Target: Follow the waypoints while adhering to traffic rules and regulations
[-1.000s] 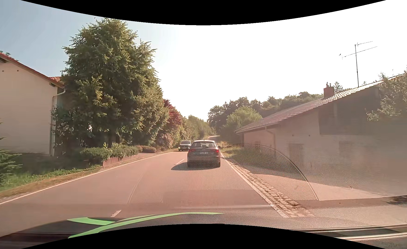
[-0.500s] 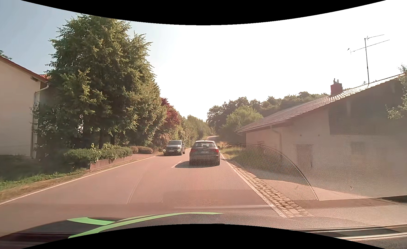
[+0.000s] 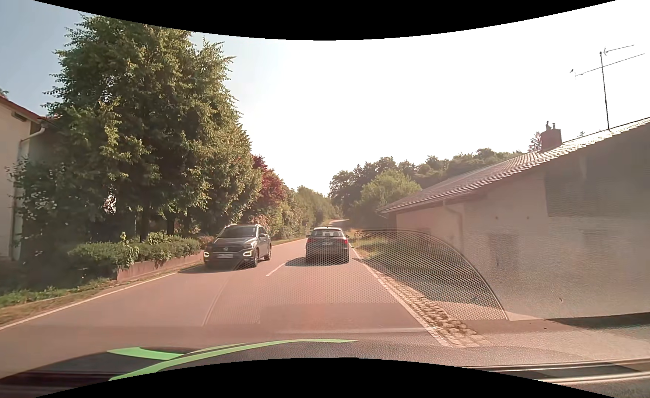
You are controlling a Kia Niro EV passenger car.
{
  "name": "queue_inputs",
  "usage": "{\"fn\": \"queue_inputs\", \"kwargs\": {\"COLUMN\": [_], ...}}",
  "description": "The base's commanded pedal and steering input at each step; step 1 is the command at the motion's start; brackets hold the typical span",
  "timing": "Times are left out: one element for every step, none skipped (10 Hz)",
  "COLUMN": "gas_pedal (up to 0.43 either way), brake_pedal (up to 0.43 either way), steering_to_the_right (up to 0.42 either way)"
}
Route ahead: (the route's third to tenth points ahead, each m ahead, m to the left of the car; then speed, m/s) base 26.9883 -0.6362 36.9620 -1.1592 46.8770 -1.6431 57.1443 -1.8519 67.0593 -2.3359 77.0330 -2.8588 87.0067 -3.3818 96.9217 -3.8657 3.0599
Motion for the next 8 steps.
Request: {"fn": "queue_inputs", "kwargs": {"gas_pedal": [0.260,0.260,0.260,0.268,0.268,0.268,0.268,0.268], "brake_pedal": [0.000,0.000,0.000,0.000,0.000,0.000,0.000,0.000], "steering_to_the_right": [0.008,0.008,0.008,0.007,0.005,0.004,0.004,0.004]}}
